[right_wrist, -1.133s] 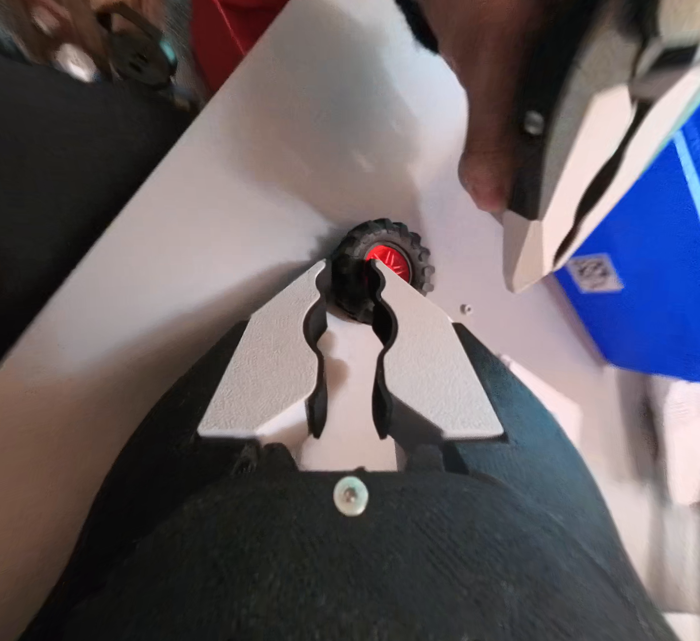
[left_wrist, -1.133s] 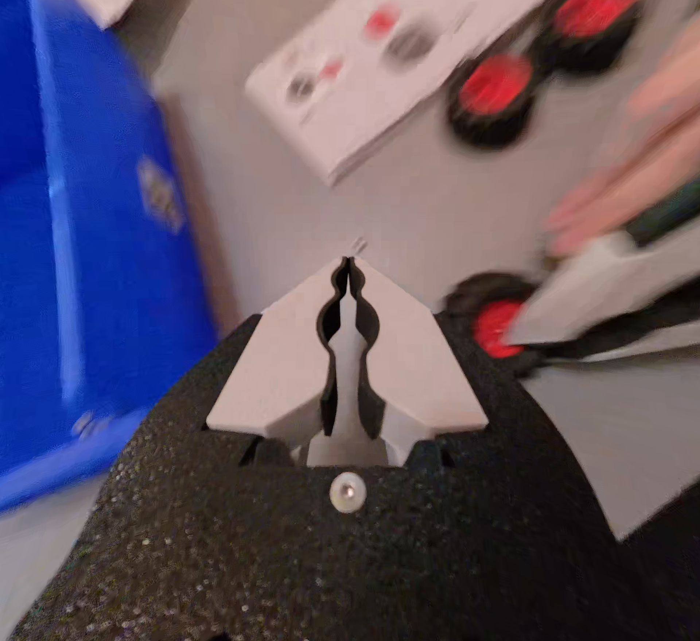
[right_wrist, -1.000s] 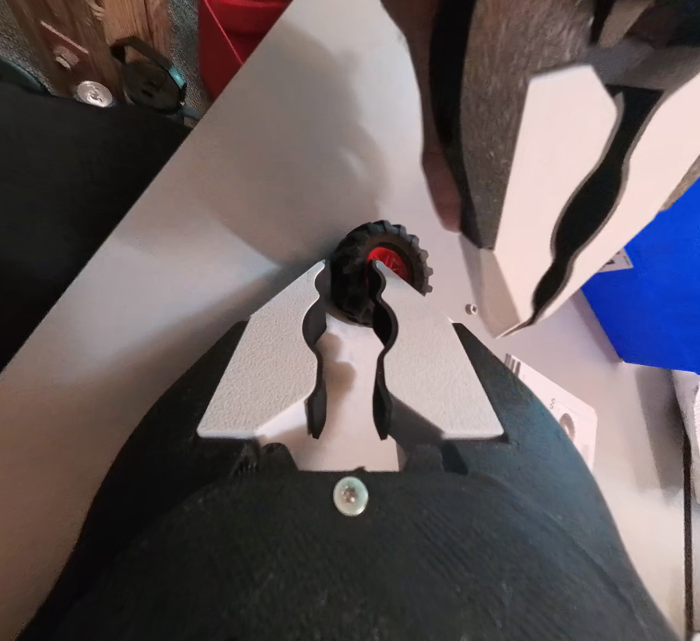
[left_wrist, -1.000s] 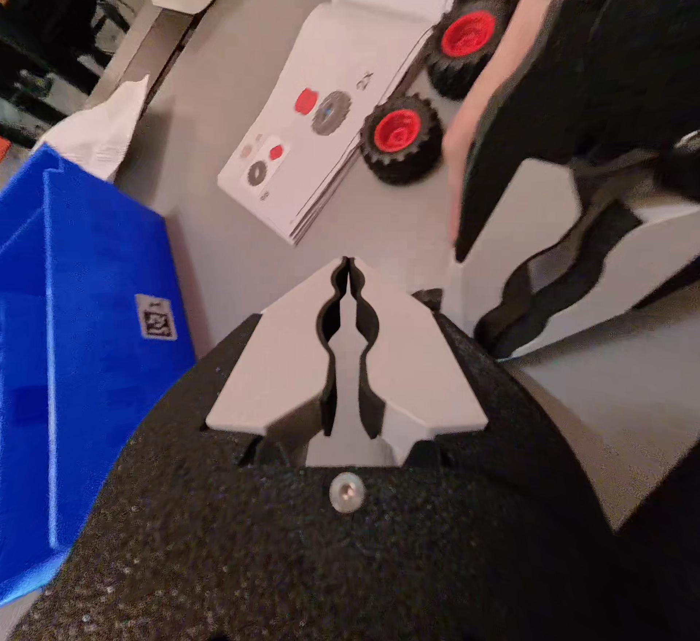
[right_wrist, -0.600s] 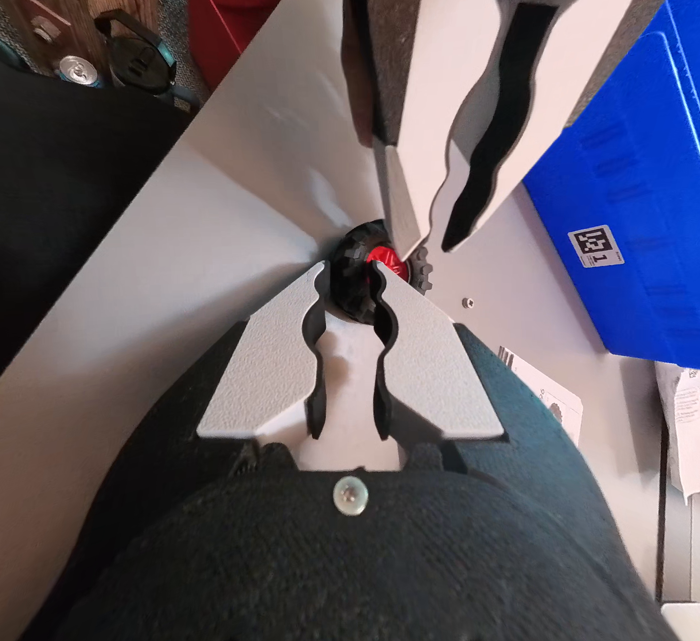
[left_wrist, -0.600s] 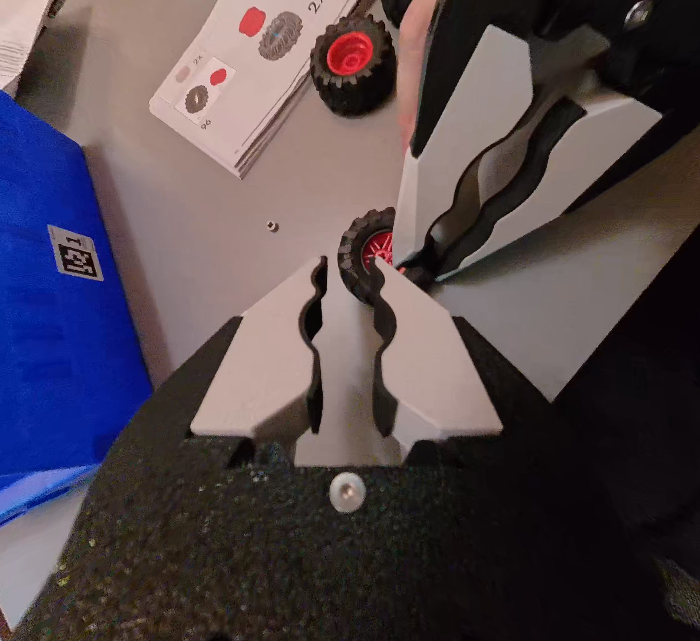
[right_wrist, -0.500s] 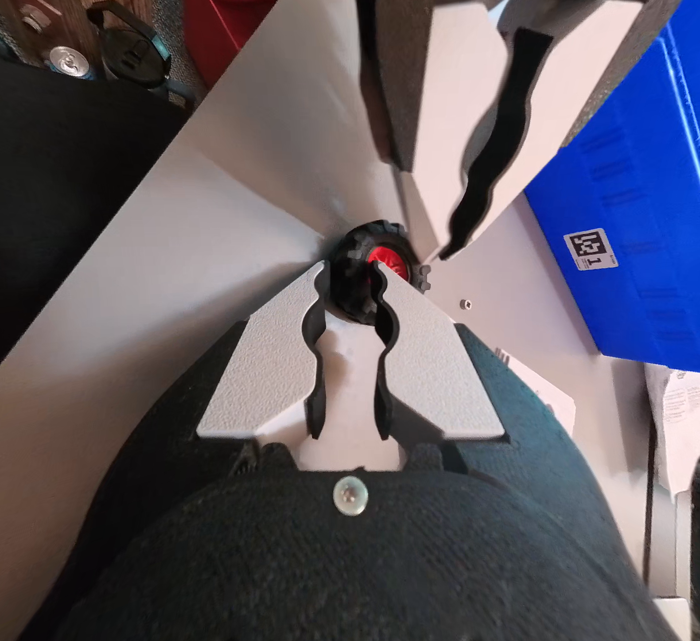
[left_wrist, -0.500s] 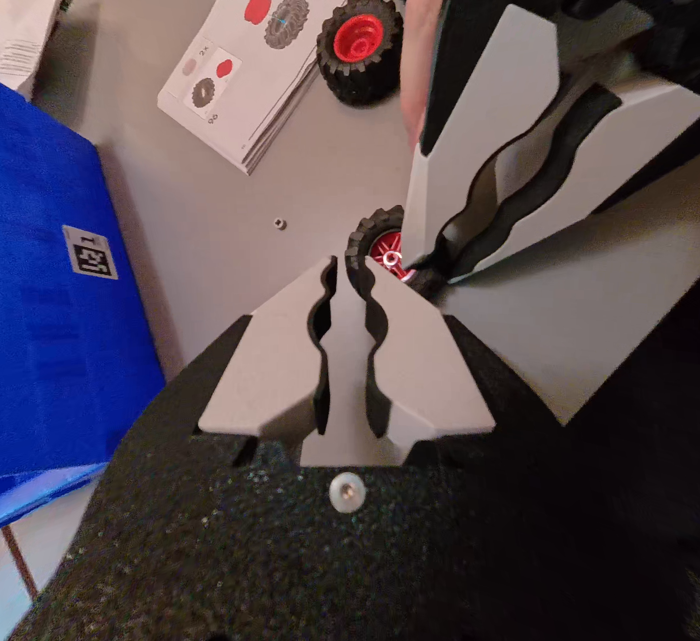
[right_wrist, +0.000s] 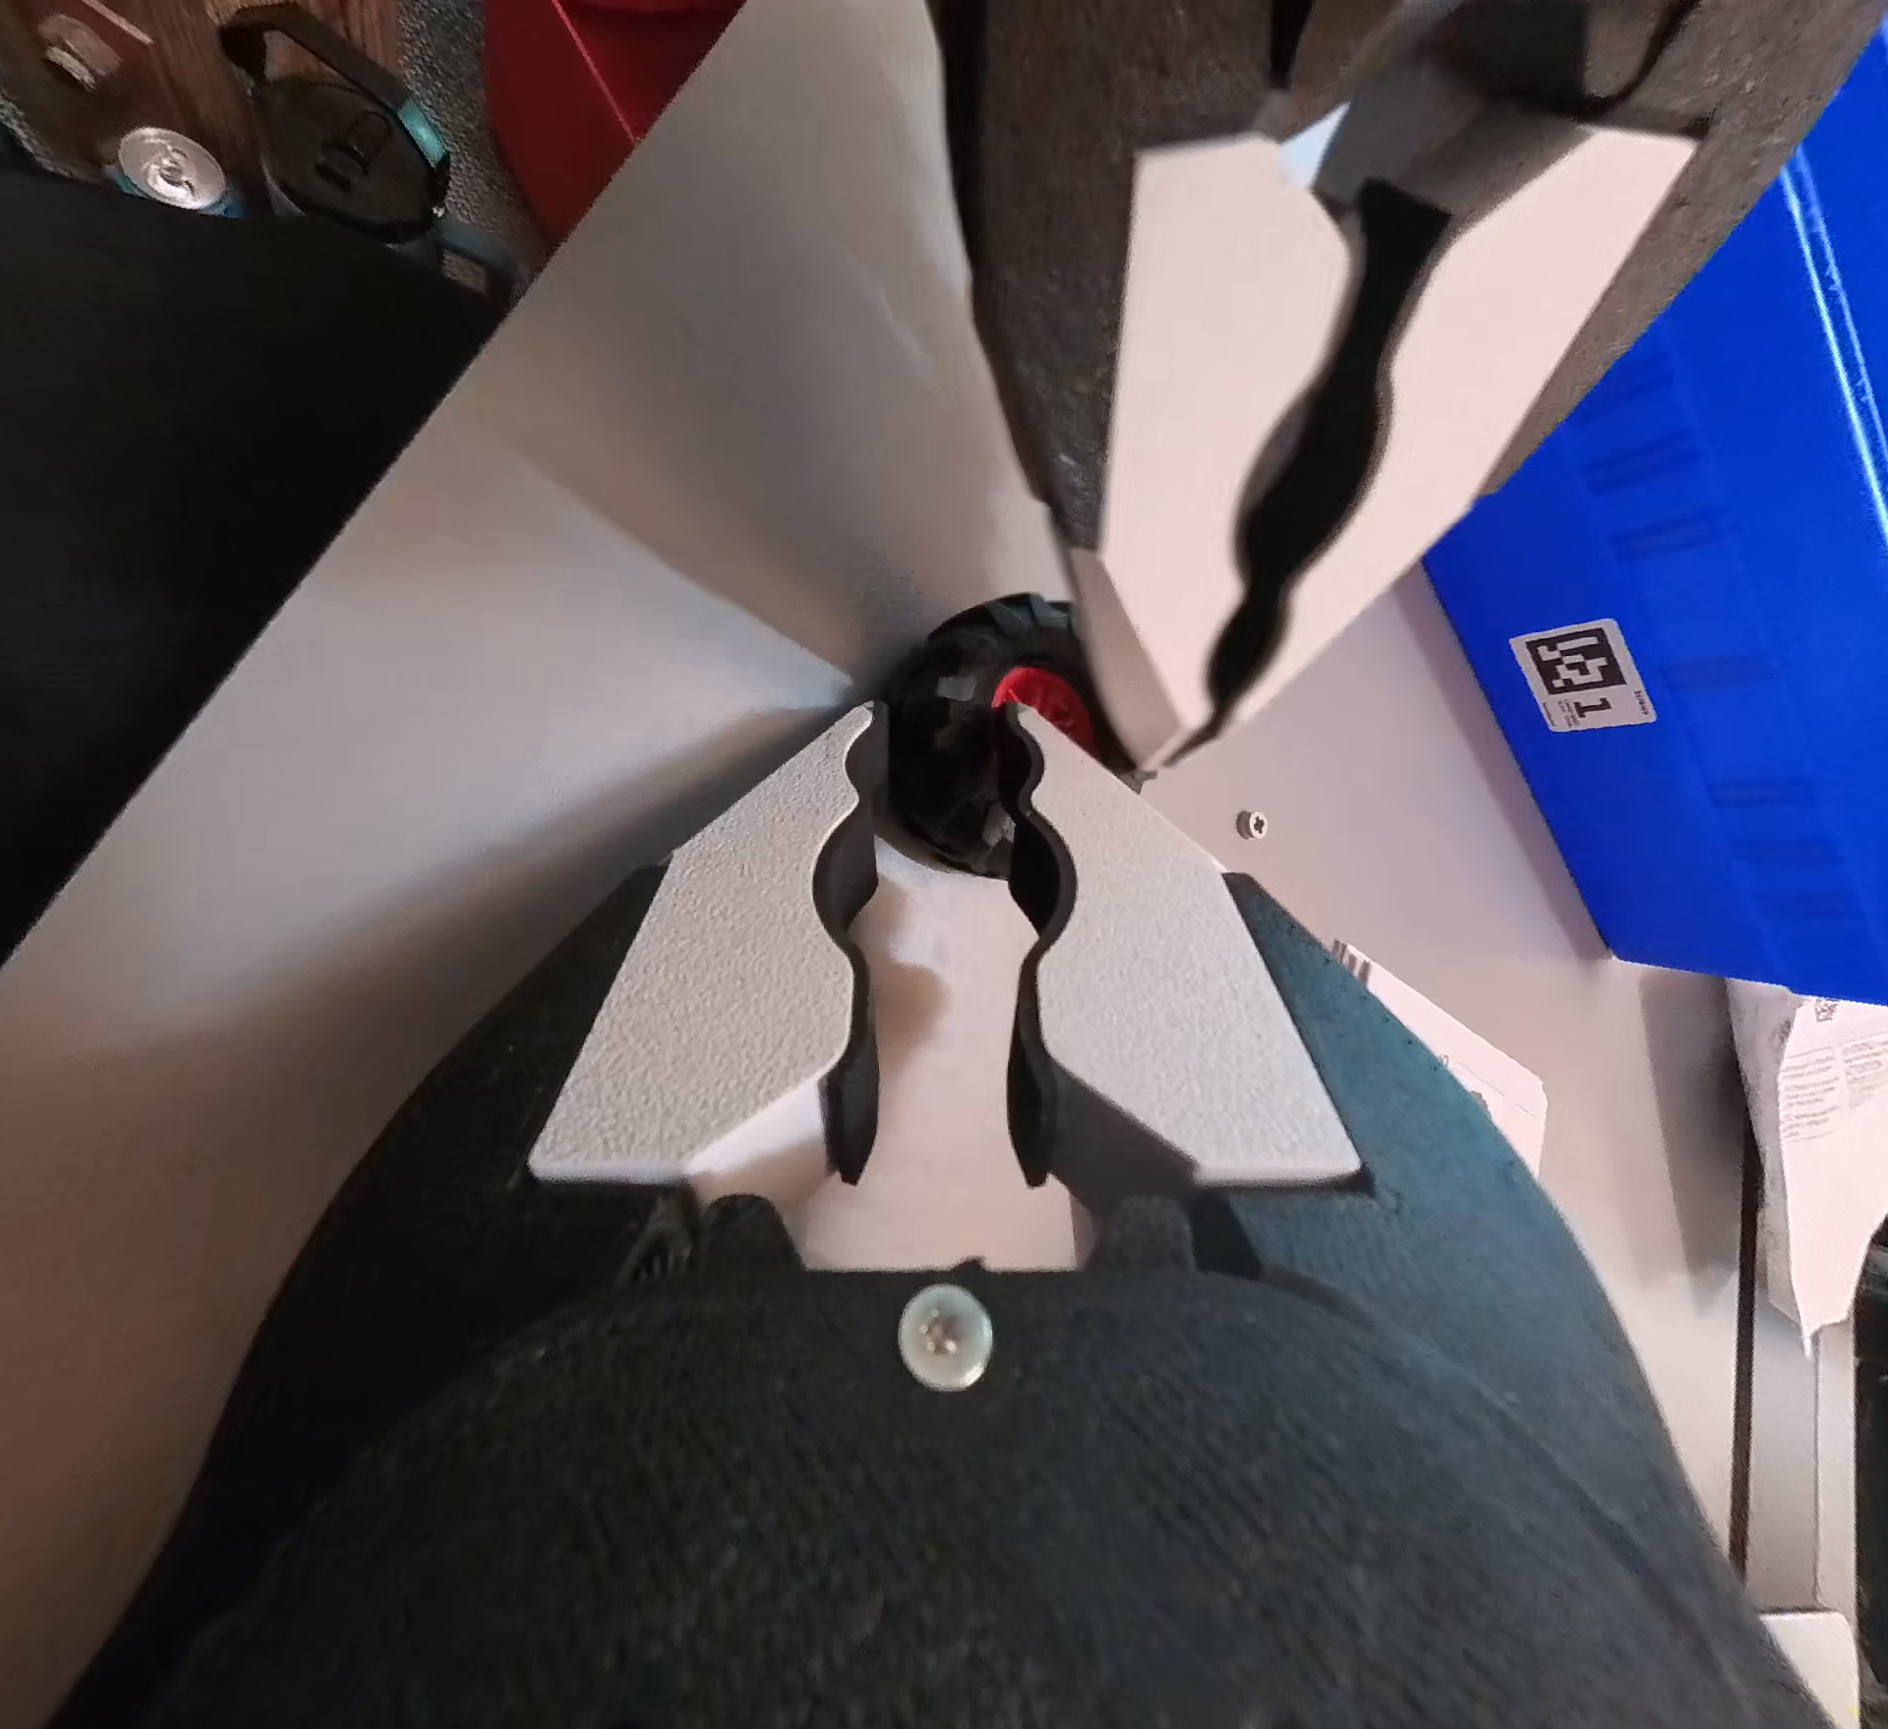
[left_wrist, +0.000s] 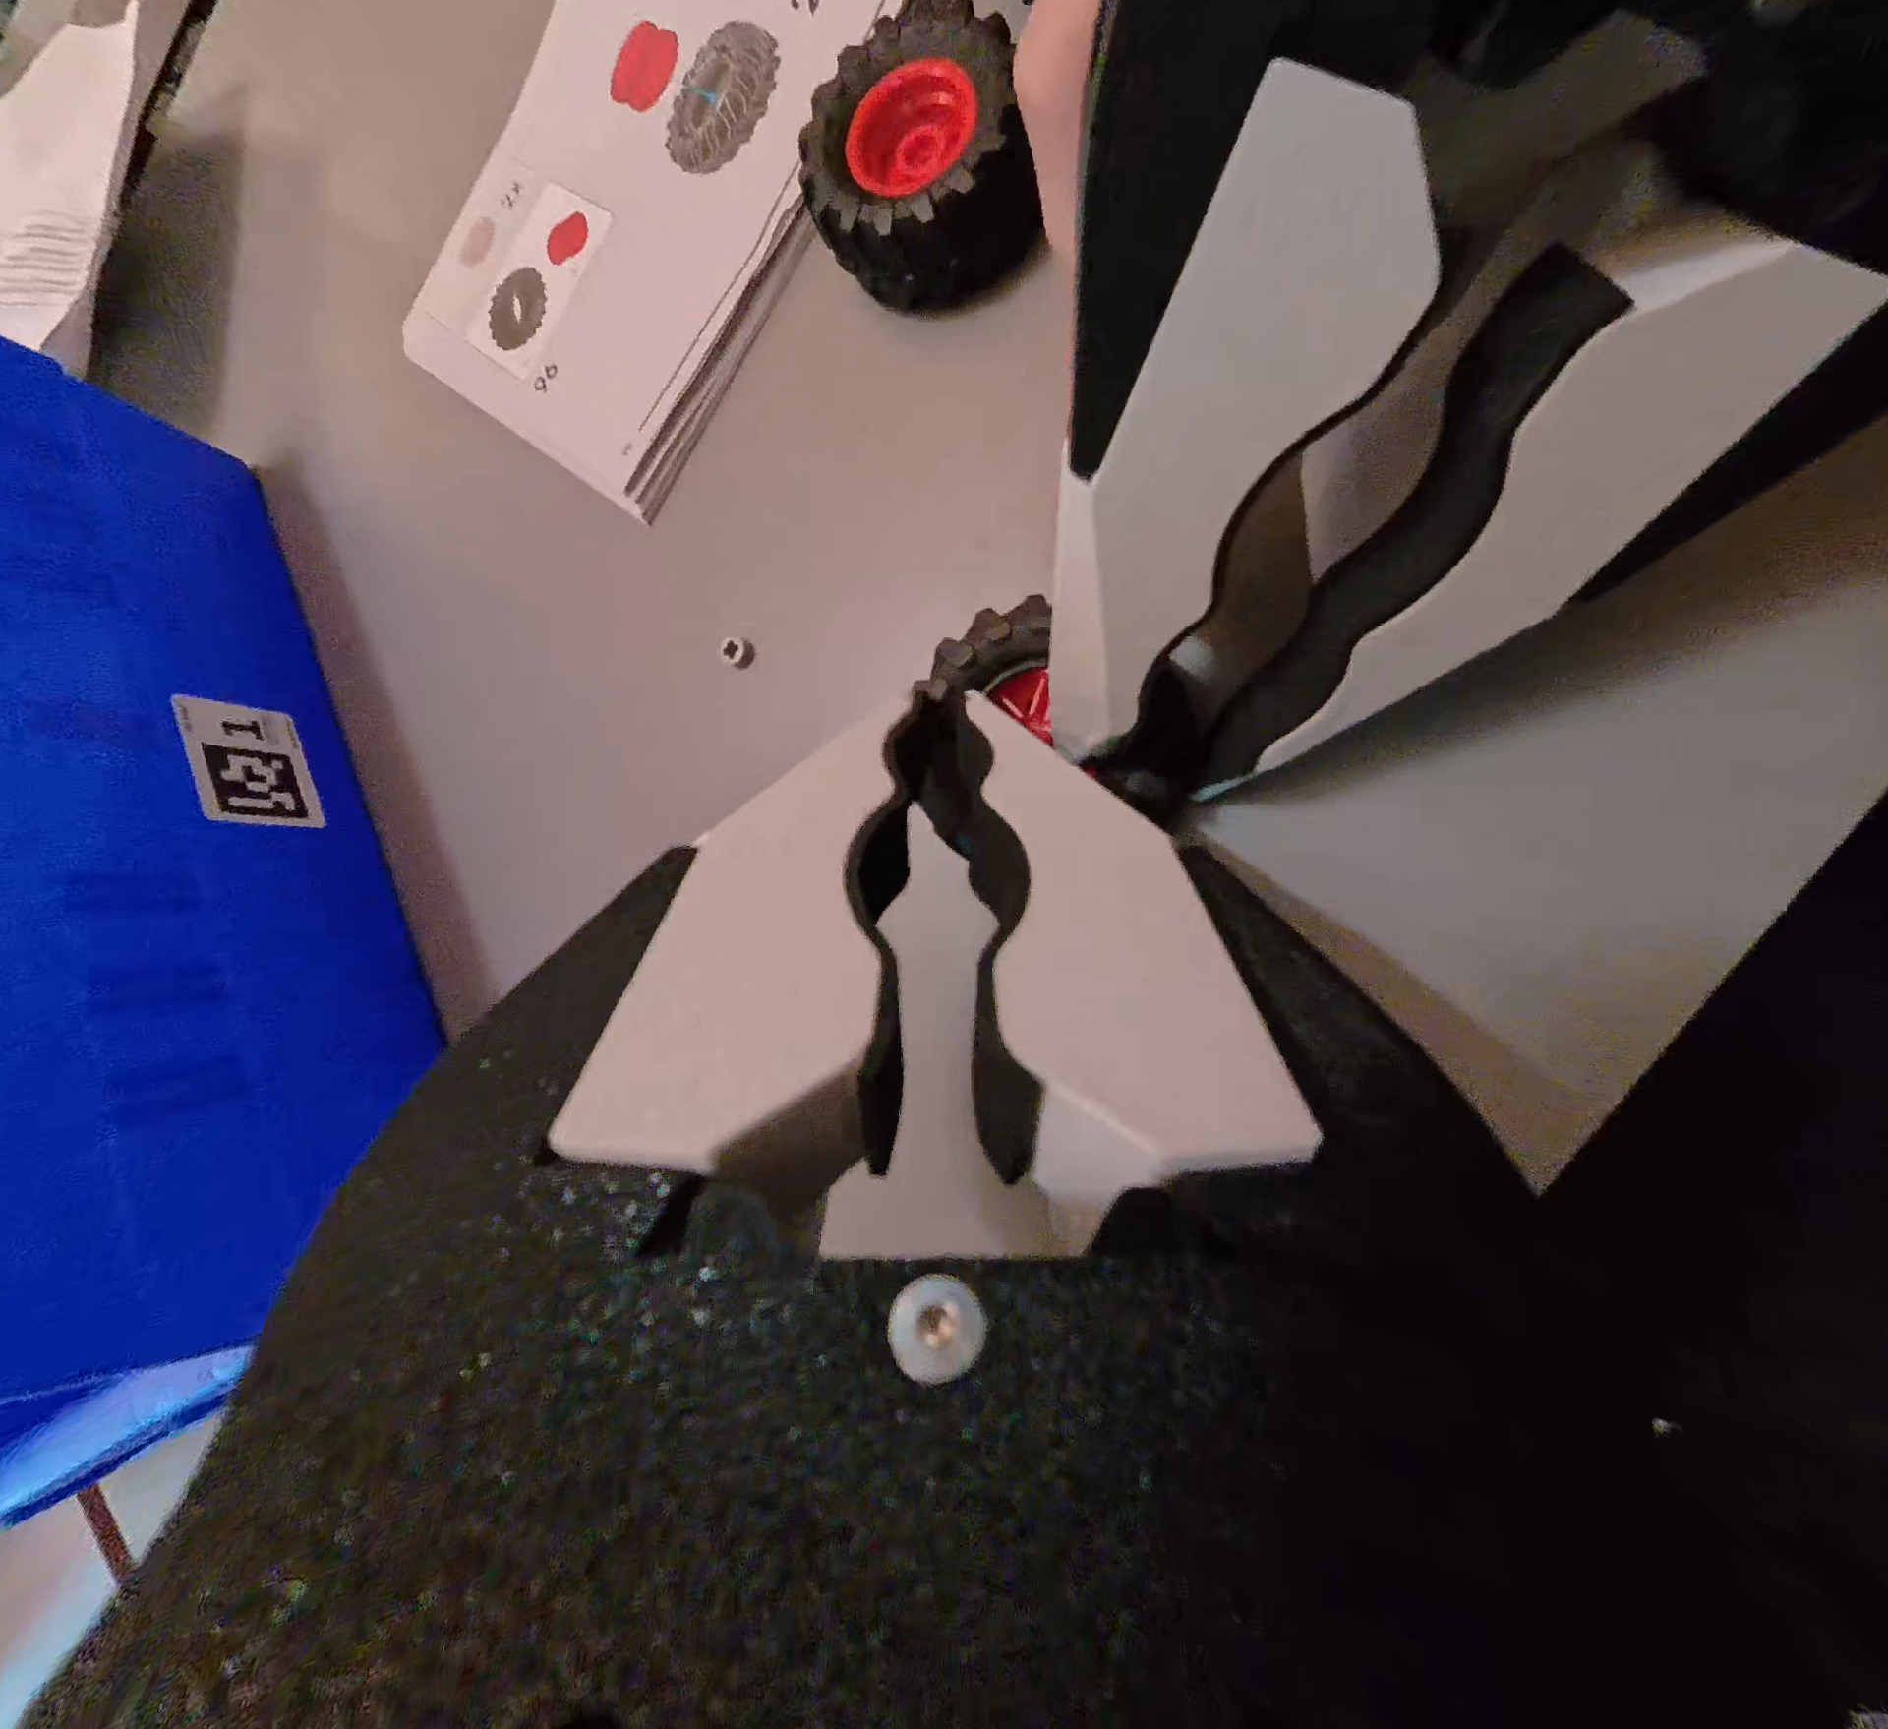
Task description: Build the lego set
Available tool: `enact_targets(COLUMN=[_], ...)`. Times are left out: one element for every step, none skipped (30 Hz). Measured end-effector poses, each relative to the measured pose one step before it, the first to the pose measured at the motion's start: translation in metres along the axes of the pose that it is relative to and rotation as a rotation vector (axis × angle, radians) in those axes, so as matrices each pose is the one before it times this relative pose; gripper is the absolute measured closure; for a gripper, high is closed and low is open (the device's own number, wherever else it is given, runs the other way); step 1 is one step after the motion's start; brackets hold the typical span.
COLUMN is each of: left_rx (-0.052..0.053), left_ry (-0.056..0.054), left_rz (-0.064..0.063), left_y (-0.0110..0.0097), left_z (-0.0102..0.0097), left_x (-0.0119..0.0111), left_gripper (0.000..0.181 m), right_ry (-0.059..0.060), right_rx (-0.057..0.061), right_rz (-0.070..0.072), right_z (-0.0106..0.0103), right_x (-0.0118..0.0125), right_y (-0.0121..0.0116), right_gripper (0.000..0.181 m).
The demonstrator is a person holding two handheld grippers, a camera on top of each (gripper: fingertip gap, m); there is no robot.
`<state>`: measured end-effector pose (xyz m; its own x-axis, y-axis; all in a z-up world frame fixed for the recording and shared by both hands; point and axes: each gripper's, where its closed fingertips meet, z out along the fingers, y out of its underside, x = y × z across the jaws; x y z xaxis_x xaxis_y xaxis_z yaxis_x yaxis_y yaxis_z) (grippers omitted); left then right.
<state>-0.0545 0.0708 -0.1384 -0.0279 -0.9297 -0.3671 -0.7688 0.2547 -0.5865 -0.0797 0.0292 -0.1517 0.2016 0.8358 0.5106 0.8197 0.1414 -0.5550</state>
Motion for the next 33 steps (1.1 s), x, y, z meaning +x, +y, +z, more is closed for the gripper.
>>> enact_targets(left_rx=[-0.0072,-0.0357,-0.0349,0.0076,0.0572,0.0709,0.0479,0.011,-0.0173,-0.0305,-0.0312,-0.0232,-0.0167,-0.0161,-0.012,0.0002,0.0021,-0.0012,0.0021,0.0031,0.003,0.0054,0.0067,-0.0247,-0.0694,-0.056,0.0079,0.0612,0.0611,0.0406,0.0306,0.017,-0.0011], left_ry=[-0.0783,-0.089,-0.0177,0.04,0.0378,0.042,0.0552,0.0406,0.0228,0.0234,0.0191,0.0004,-0.0146,-0.012,-0.003,0.0008,-0.001,-0.0054,-0.003,0.005,0.0026,-0.0063,-0.0621,-0.1439,-0.072,0.0744,0.0634,0.0132,0.0112,0.0059,0.0234,0.0389,0.0414], left_rz=[0.0021,0.025,0.0241,-0.0108,-0.0419,-0.0374,-0.0166,0.0026,0.0224,0.034,0.0301,0.0228,0.0195,0.0199,0.0207,0.0193,0.0143,0.0094,0.0068,0.0033,-0.0018,-0.0109,-0.0251,-0.0044,0.0484,0.0402,-0.0137,-0.0303,-0.0308,-0.0199,0.0028,0.0091,0.0067], left_y=[0.00066,0.00547,0.0061,-0.00088,-0.009,-0.01147,-0.00805,-0.00229,0.00247,0.00502,0.00491,0.0033,0.00205,0.00184,0.00139,-0.00033,-0.00031,0.00036,-0.00028,-0.00061,-0.00053,-0.00084,-0.00087,0.0042,0.01171,0.00934,-0.00168,-0.00959,-0.00941,-0.00638,-0.00427,-0.00205,0.00058], left_z=[0.00018,0.00065,0.00149,-0.00013,-0.00365,-0.0054,-0.00449,-0.00202,0.00035,0.00169,0.00253,0.00253,0.00223,0.00219,0.00196,0.00095,-0.00027,-0.00044,-0.00034,0.00031,0.0006,0.00044,0.00012,0.00015,0.00389,0.00509,0.00187,-0.00316,-0.0056,-0.00539,-0.00456,-0.00329,-0.00195], left_x=[-0.01191,-0.01414,-0.00411,0.00378,0.00317,0.00403,0.00684,0.00535,0.00352,0.00411,0.00379,0.00112,-0.00113,-0.00088,0.00053,0.00064,-0.00035,-0.00175,-0.00101,0.00098,0.00109,-0.00015,-0.00834,-0.02109,-0.01108,0.0105,0.00801,-0.00029,-0.00148,-0.00246,0.00078,0.00371,0.00458], left_gripper=[0.181,0.181,0.181,0.181,0.181,0.181,0.181,0.176,0.169,0.169,0.168,0.169,0.168,0.169,0.172,0.172,0.173,0.174,0.173,0.175,0.177,0.178,0.18,0.181,0.181,0.181,0.181,0.181,0.181,0.181,0.181,0.178,0.174], right_ry=[-0.001,0.0026,0.0045,0.0018,-0.0016,-0.002,-0.0022,-0.0048,-0.0054,-0.0013,0.0025,0.0034,0.0027,0.002,-0.0004,-0.0036,-0.0035,-0.0015,0.0014,0.0002,-0.002,-0.0008,-0.0027,-0.0066,0.001,0.0118,0.0062,-0.0002,-0.0016,-0.0055,-0.0095,-0.007,-0.002], right_rx=[0.0007,0.0023,-0.0026,-0.0068,-0.004,0.0018,0.009,0.0096,0.007,0.0046,0.0006,-0.0031,-0.0028,0.0001,0.0007,0.0046,0.0038,0.0031,0.0014,0.0003,0.0027,0.0071,0.0047,0.0049,-0.0082,-0.0225,-0.0173,-0.0002,0.0092,0.0148,0.012,0.0057,0.0015], right_rz=[-0.0059,-0.0178,0.0003,0.026,0.0181,-0.0044,-0.011,0.0078,0.0103,-0.0027,-0.0072,-0.0042,-0.0077,-0.0092,0.0041,0.01,0.0046,-0.0006,-0.0097,-0.0098,-0.0019,-0.0015,0.0073,-0.005,-0.0267,0.0112,0.036,0.0051,-0.0127,-0.0021,0.0174,0.007,-0.0113], right_z=[-0.0003,0.00203,-0.0004,0.00164,0.00093,0.00047,0.00011,-0.00031,-0.0005,0.00117,0.00017,0.0002,-0.00013,-0.00031,-0.00034,-0.00056,-0.00073,-0.00068,-0.00053,-0.00059,-0.00084,-0.00048,-0.00024,-0.00078,0.00074,0.00032,-0.00007,-0.00086,-0.00092,-0.00066,-0.00048,-0.00034,-0.00014], right_x=[0.00046,-0.00112,0.00254,0.0013,0.00068,0.00047,0.00023,0.00137,0.00039,-0.00081,-0.00007,-0.00027,-0.00036,-0.00051,-0.00038,-0.00064,-0.00101,-0.0012,-0.00137,-0.00115,-0.00117,-0.00042,-0.00181,-0.00315,0.00064,-0.00021,-0.00017,-0.00038,-0.00059,-0.00027,0.00068,-0.00044,-0.00076], right_y=[0.00012,-0.0004,0.00101,0.00008,0.00005,0.0001,0.00004,0.00053,0.0002,-0.00108,0.00001,0.00011,-0.00011,-0.00025,0.00014,-0.00002,0.00006,-0.00016,-0.00006,-0.00013,-0.00048,-0.0001,-0.00085,-0.00101,0.00001,0.00049,0.00013,-0.00041,-0.00076,-0.00071,-0.00054,-0.00084,-0.00082], right_gripper=[0.162,0.162,0.162,0.162,0.162,0.162,0.162,0.162,0.162,0.162,0.162,0.162,0.162,0.162,0.162,0.162,0.162,0.162,0.161,0.162,0.162,0.162,0.162,0.163,0.163,0.163,0.162,0.162,0.162,0.162,0.162,0.162,0.162])
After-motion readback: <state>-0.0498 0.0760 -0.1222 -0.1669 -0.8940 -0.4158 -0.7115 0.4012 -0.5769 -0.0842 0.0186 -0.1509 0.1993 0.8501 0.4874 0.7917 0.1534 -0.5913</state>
